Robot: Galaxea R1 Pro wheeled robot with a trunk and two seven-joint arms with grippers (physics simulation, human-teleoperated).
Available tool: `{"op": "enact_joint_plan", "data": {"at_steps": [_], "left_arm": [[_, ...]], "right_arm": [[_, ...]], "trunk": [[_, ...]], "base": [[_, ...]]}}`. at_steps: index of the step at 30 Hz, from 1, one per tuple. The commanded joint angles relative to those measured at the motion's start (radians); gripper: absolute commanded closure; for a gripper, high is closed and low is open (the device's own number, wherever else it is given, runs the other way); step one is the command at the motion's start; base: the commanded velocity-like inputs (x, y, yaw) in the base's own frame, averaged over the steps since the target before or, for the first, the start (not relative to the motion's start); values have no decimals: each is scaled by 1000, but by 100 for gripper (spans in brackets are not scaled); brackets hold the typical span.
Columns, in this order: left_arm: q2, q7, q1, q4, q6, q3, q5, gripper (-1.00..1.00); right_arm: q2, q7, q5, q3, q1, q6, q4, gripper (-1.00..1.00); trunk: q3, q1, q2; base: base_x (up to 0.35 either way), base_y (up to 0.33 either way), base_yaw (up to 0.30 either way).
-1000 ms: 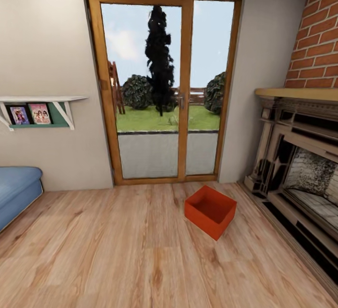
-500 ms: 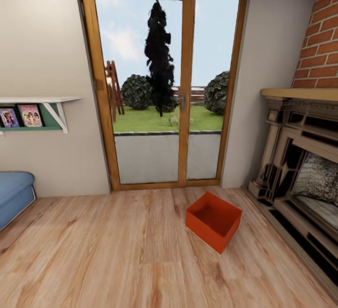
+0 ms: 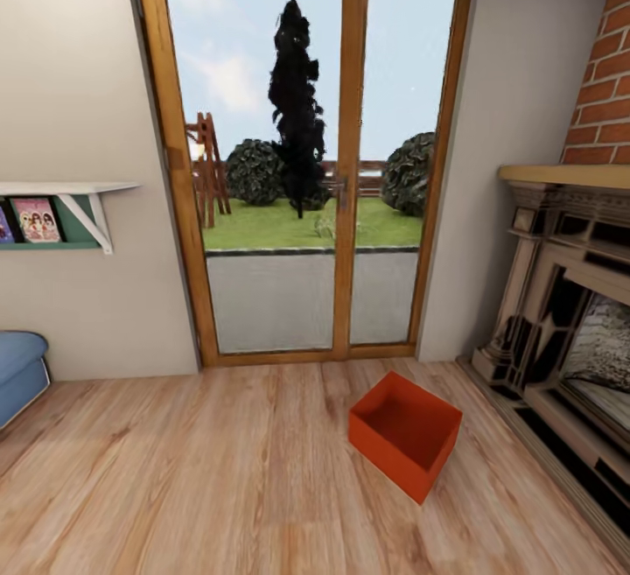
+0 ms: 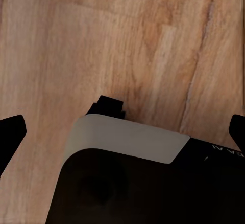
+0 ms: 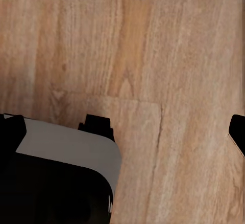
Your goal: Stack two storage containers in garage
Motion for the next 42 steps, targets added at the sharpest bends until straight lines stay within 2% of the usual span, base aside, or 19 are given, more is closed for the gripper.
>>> {"op": "enact_joint_plan", "data": {"at_steps": [1, 15, 22, 30, 42], "left_arm": [[0, 3, 0, 0, -2, -5, 7, -100], [0, 3, 0, 0, -4, -5, 7, -100], [1, 3, -1, -1, -16, -5, 7, -100], [0, 3, 0, -1, -20, -5, 8, -100], [0, 3, 0, -1, -19, -5, 9, -100]], "right_arm": [[0, -3, -1, 6, -1, -5, 3, -100], [0, -3, 6, 8, -1, -5, 3, -100], [0, -3, 5, 8, -1, -5, 3, -100], [-1, -3, 2, 6, -1, -5, 3, -100], [-1, -3, 2, 6, -1, -5, 3, -100]], "trunk": [[-1, 1, -1], [-1, 1, -1], [-1, 1, -1], [-1, 1, -1], [-1, 1, -1]], "base": [[326, 0, 0], [326, 34, -21], [275, 80, -220], [47, 24, -244], [219, 217, -249]]}}
